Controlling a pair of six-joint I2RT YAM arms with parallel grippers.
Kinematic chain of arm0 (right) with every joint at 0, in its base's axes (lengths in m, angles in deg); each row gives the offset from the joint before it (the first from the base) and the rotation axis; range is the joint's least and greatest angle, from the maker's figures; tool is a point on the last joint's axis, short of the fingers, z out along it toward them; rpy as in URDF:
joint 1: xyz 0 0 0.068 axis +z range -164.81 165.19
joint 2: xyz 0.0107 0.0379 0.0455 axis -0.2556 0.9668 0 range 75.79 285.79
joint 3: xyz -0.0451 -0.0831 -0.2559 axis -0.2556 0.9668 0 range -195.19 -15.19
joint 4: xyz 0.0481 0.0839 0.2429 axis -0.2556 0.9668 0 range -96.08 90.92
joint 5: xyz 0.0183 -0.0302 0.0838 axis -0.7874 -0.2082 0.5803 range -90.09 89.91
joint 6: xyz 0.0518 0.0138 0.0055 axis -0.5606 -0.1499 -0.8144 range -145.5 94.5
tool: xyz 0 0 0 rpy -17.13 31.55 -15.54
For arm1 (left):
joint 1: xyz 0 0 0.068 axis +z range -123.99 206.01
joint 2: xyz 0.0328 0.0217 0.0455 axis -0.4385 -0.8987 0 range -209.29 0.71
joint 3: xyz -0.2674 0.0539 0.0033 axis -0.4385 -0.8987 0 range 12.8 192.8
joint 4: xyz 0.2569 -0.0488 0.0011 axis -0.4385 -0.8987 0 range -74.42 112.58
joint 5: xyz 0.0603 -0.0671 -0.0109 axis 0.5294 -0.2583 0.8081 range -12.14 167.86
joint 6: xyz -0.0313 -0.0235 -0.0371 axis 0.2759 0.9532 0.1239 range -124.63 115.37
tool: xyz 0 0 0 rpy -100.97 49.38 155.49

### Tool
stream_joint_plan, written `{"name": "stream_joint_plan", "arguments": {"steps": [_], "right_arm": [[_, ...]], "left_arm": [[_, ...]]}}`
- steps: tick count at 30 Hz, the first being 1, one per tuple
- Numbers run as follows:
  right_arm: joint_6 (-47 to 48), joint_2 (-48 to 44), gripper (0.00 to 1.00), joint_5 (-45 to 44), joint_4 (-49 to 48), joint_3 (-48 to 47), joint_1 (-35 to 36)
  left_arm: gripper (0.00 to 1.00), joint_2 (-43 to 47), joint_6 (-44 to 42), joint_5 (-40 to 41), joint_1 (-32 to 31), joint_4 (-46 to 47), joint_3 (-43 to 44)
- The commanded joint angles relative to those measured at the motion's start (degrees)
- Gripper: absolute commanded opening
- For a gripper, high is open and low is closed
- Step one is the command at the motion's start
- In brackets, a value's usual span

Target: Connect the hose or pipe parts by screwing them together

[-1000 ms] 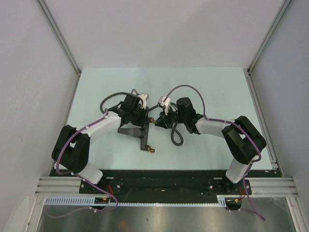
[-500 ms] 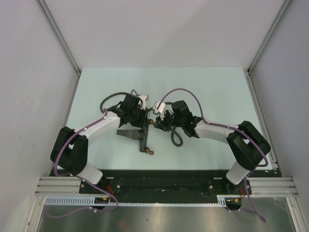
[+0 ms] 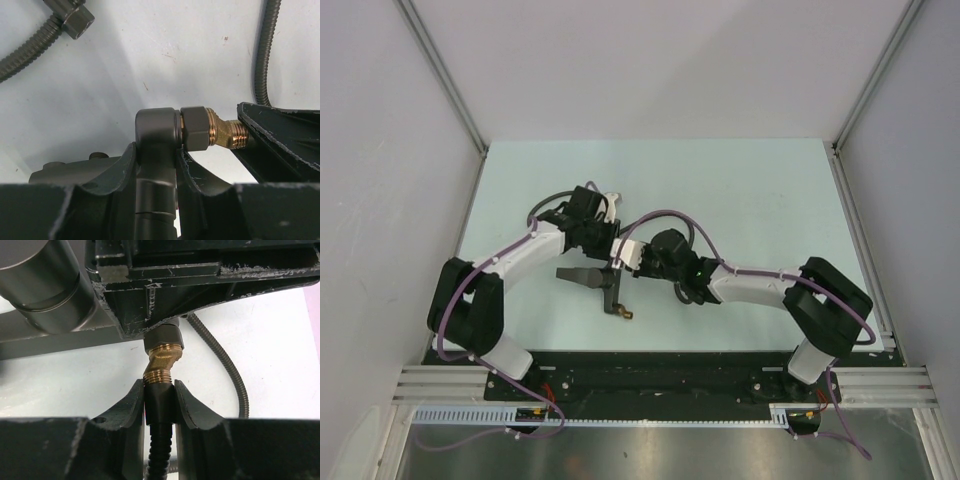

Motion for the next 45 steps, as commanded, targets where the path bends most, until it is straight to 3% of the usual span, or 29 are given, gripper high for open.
{"name": "stream_joint_plan", "arguments": {"steps": [1, 5, 10, 18, 21, 26, 28, 30, 31, 33, 34, 37, 40, 45], "right_arm": [[-12.3, 1.0, 0.00, 11.8, -7.5, -3.0, -1.3], [-30.9, 2.0, 0.00, 26.3, -11.8, -3.6, -9.5], [-53.7, 3.9, 0.00, 42.2, -20.7, -3.6, -13.2], [-82.3, 4.5, 0.00, 43.4, -25.9, -3.6, -14.8], [-88.3, 4.5, 0.00, 41.0, -26.6, -2.7, -15.0], [-104.3, 7.1, 0.00, 38.2, -37.9, 1.1, -15.8], [-103.2, 7.1, 0.00, 36.3, -36.8, 1.2, -15.9], [-100.7, 6.6, 0.08, 36.2, -36.5, 1.2, -16.1], [-99.1, 5.2, 0.21, 35.8, -33.0, 1.2, -16.3], [-89.8, 2.8, 0.31, 32.8, -27.4, 1.1, -17.0], [-85.8, -0.4, 0.42, 31.2, -20.6, 0.8, -17.2], [-70.2, -6.3, 0.62, 24.3, -10.6, 0.2, -18.0], [-55.9, -9.8, 0.72, 20.7, -3.8, -0.5, -18.9], [-26.2, -15.0, 0.77, 22.4, 4.8, -0.6, -17.0]], "left_arm": [[0.00, 2.4, 3.2, -13.1, -3.3, 11.5, 1.5], [0.00, 4.8, 4.5, -11.0, -4.3, 18.9, -2.3], [0.00, 8.0, 3.6, -9.5, -5.4, 26.2, -7.1], [0.00, 14.3, 7.7, -3.8, -5.6, 38.2, -15.3], [0.00, 16.3, 8.8, -0.8, -5.7, 40.2, -17.5], [0.00, 18.9, 9.0, 1.9, -5.7, 41.5, -18.9], [0.00, 18.6, 9.1, 1.0, -5.5, 41.5, -18.4], [0.00, 17.8, 8.9, -0.3, -5.3, 40.1, -17.1], [0.00, 17.4, 8.7, -0.3, -5.3, 38.8, -16.4], [0.00, 15.7, 7.6, -0.2, -5.3, 34.1, -14.1], [0.00, 15.2, 7.6, -0.7, -5.1, 32.5, -13.7], [0.00, 13.7, 8.9, -2.1, -4.0, 30.3, -12.7], [0.00, 11.7, 9.5, -4.1, -3.2, 25.3, -10.8], [0.00, 8.0, 8.7, -8.1, -1.2, 18.0, -7.0]]}}
